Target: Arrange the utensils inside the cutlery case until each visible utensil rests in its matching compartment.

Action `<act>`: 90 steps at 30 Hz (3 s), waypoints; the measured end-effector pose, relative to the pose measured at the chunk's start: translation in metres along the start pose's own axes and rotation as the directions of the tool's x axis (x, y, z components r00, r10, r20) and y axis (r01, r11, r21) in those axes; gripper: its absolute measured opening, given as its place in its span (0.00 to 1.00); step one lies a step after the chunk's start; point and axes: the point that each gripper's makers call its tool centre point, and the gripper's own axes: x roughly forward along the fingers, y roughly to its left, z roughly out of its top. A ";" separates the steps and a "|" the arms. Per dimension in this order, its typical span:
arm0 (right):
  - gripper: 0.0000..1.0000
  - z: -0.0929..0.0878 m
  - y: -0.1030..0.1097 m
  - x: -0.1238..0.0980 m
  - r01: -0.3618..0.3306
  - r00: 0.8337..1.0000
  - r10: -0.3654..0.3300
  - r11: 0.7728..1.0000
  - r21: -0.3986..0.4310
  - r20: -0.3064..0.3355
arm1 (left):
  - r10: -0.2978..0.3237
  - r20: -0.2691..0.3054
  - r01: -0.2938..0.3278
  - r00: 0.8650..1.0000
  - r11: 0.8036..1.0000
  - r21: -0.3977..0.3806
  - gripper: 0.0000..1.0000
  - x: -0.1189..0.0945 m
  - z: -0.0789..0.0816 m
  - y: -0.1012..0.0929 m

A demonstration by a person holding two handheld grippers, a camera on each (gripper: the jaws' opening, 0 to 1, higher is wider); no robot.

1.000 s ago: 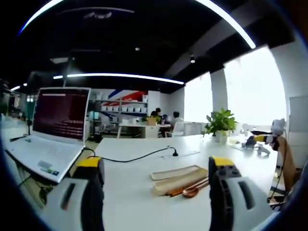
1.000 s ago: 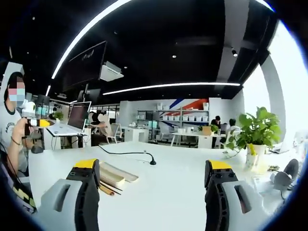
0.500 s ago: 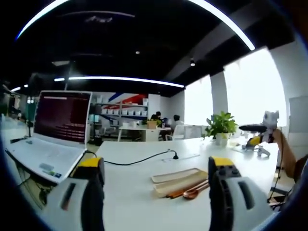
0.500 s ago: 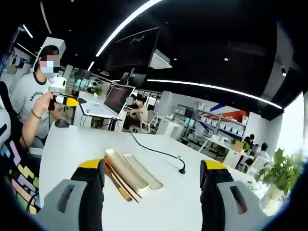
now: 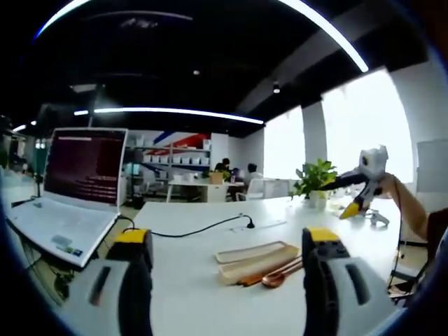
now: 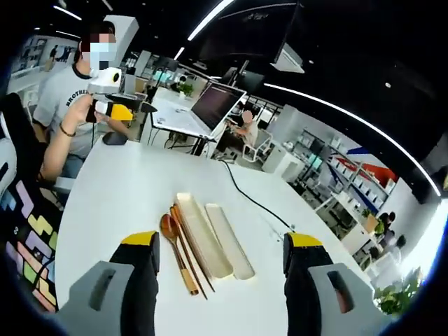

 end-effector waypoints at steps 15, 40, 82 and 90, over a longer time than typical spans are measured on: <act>0.40 -0.041 0.033 0.070 -0.217 0.943 0.209 0.976 0.001 -0.260 | -0.040 -0.018 0.040 0.999 0.999 0.020 0.92 0.005 -0.003 -0.012; 0.14 -0.088 0.068 0.136 -0.413 0.811 0.364 0.911 -0.007 -0.459 | -0.073 -0.053 0.077 0.996 0.994 0.078 0.90 0.014 -0.008 -0.031; 0.05 -0.087 0.093 0.165 -0.544 0.638 0.520 0.827 0.145 -0.569 | -0.090 -0.073 0.097 0.993 0.991 0.091 0.88 0.021 -0.011 -0.037; 0.02 -0.086 0.093 0.163 -0.557 0.693 0.527 0.825 0.100 -0.492 | -0.074 -0.070 0.080 0.995 0.994 0.081 0.87 0.018 -0.012 -0.031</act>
